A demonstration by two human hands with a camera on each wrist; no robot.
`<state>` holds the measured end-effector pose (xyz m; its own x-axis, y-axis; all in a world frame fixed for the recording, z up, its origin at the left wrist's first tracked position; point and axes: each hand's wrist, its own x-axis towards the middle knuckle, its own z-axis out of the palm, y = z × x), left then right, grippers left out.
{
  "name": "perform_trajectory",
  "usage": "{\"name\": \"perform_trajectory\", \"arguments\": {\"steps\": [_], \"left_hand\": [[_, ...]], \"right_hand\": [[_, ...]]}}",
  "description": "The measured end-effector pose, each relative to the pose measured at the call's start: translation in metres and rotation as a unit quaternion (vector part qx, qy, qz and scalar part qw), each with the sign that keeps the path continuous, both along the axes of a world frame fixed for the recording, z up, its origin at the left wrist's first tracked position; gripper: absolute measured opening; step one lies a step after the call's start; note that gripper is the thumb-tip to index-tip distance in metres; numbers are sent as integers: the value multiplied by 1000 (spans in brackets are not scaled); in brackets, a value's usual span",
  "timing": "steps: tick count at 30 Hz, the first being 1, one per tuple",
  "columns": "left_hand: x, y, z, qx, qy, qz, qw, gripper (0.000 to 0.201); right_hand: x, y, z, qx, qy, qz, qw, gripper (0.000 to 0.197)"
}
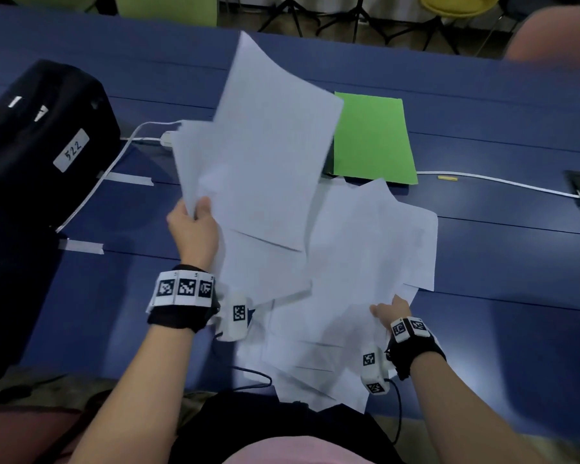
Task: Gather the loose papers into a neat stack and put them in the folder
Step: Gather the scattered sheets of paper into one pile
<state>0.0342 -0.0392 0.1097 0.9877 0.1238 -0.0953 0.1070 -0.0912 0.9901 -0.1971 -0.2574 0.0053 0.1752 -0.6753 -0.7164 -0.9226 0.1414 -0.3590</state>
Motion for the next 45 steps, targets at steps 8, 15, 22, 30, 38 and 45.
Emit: {"name": "perform_trajectory", "arguments": {"steps": [8, 15, 22, 30, 38, 45], "left_hand": [[-43, -18, -104, 224, 216, -206, 928, 34], [-55, -22, -121, 279, 240, -332, 869, 42], [-31, -5, -129, 291, 222, -238, 900, 21], [-5, 2, -134, 495, 207, -163, 828, 95], [4, -30, -138, 284, 224, -228, 904, 49], [-13, -2, -137, 248, 194, -207, 926, 26]], "right_hand": [[-1, 0, -7, 46, -68, -7, 997, 43], [-2, -13, -30, 122, -177, -168, 962, 90], [9, -8, -12, 57, -103, -80, 990, 59], [12, -11, -3, -57, -100, -96, 989, 29], [14, -8, -17, -30, -126, -59, 990, 36], [-1, -7, -14, 17, -136, -38, 990, 44]]}}
